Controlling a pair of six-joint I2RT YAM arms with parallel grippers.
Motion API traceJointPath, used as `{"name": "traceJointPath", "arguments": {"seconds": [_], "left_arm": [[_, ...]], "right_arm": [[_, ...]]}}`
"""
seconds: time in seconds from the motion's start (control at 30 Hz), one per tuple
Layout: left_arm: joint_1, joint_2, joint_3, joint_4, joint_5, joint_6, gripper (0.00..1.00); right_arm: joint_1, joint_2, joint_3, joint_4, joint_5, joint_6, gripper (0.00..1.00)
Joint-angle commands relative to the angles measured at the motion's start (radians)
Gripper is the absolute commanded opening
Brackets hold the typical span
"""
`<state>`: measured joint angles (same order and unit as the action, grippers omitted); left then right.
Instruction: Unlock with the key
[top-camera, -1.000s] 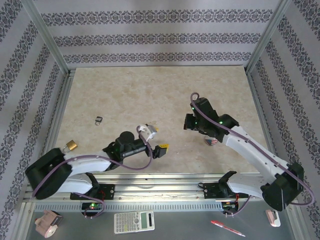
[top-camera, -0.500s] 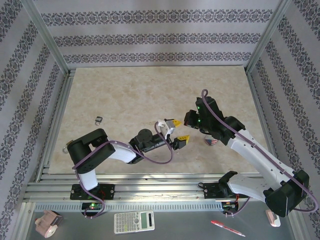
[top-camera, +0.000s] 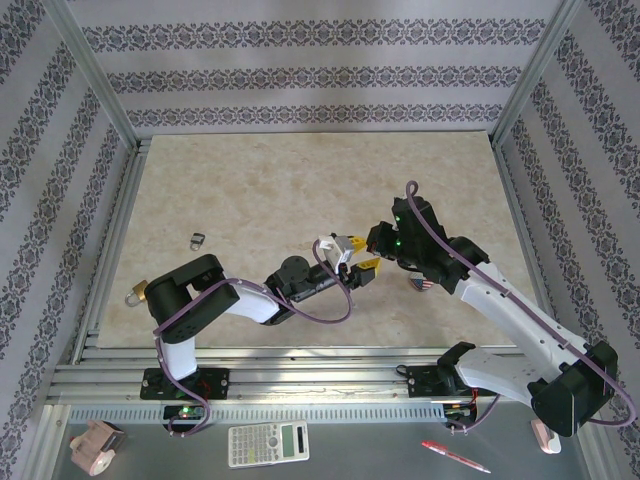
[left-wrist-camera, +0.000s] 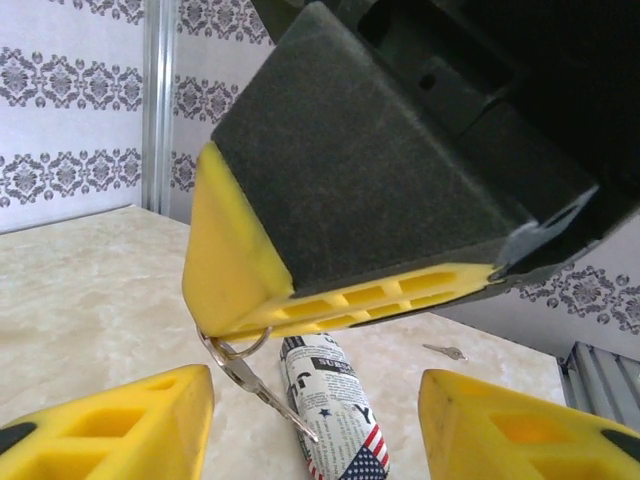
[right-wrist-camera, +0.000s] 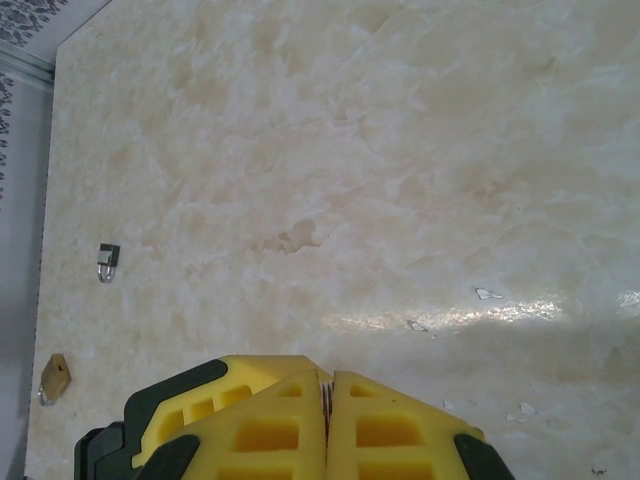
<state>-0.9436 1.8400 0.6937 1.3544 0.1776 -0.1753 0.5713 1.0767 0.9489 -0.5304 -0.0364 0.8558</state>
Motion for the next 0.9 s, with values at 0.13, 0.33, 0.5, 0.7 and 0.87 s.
{"name": "traceJointPath", "arguments": {"seconds": [0.13, 0.33, 0.5, 0.7, 0.87], "left_arm": [[-0.015, 0.005, 0.020, 0.004, -0.017, 0.017, 0.43], [-0.015, 0.019, 0.018, -0.010, -0.026, 0.020, 0.40], [-0.016, 0.032, 0.020, -0.015, -0.044, 0.019, 0.37], [-0.015, 0.037, 0.030, -0.028, -0.079, 0.023, 0.32], [-0.015, 0.035, 0.039, 0.000, -0.052, 0.006, 0.32]], "right_arm": [[-0.010, -0.027, -0.020, 0.021, -0.013, 0.022, 0.00], [-0.011, -0.033, -0.020, 0.026, -0.013, 0.026, 0.00], [-0.008, -0.028, -0.022, 0.035, -0.020, 0.034, 0.00], [-0.007, -0.026, -0.024, 0.040, -0.025, 0.037, 0.00], [-0.005, -0.024, -0.033, 0.050, -0.025, 0.041, 0.00]]}}
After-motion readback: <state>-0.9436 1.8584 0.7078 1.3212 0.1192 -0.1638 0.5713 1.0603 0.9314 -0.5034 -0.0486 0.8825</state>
